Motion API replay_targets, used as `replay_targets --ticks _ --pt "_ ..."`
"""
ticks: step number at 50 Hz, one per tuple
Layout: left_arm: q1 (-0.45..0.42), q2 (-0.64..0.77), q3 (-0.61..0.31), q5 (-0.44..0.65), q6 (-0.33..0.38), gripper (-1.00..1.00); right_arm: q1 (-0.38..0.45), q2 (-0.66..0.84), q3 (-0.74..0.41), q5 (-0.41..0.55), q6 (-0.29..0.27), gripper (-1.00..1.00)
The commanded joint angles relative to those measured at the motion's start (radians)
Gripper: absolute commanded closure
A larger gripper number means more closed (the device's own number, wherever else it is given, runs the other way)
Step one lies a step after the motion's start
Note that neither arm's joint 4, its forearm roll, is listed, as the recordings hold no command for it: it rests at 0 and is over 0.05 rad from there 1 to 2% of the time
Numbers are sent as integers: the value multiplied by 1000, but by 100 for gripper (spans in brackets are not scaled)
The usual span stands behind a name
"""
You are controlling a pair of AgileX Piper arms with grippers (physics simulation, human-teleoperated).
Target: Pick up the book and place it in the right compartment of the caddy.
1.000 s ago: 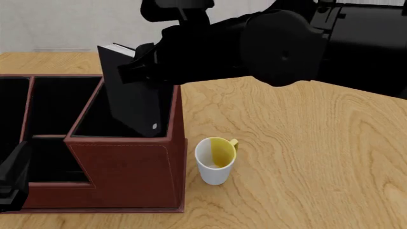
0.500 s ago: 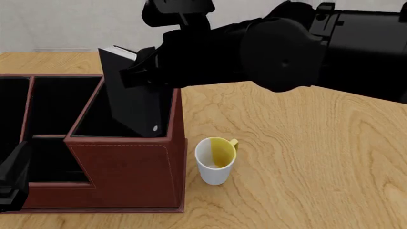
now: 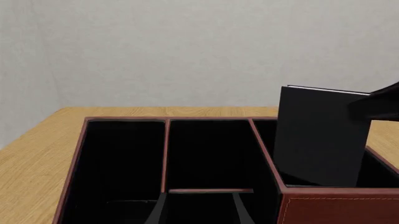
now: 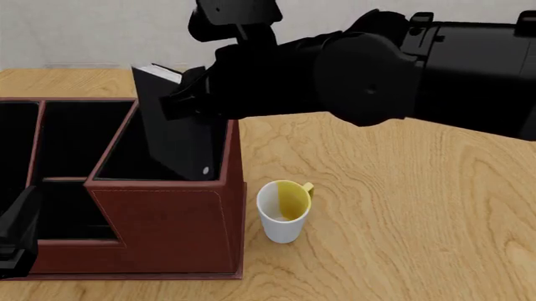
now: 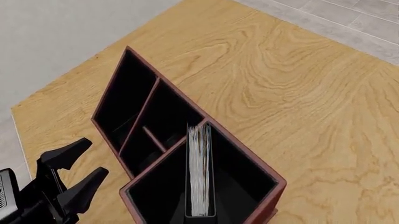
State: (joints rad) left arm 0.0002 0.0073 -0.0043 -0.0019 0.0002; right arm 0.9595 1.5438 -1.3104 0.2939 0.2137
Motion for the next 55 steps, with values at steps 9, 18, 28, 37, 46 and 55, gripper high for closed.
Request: replay_targets --ticks 9,18,28,37,46,55 --pt "0 0 0 0 0 -100 2 -1 4 -17 16 100" --pt "0 0 0 0 0 -100 3 0 16 -25 19 100" --pt "0 0 0 0 0 -100 0 0 23 -32 19 100" --pt "0 0 0 0 0 -100 -2 2 28 -37 16 100" --pt "0 0 0 0 0 -100 -3 1 27 -37 19 100" --pt "0 0 0 0 0 -100 -2 4 28 -41 23 100"
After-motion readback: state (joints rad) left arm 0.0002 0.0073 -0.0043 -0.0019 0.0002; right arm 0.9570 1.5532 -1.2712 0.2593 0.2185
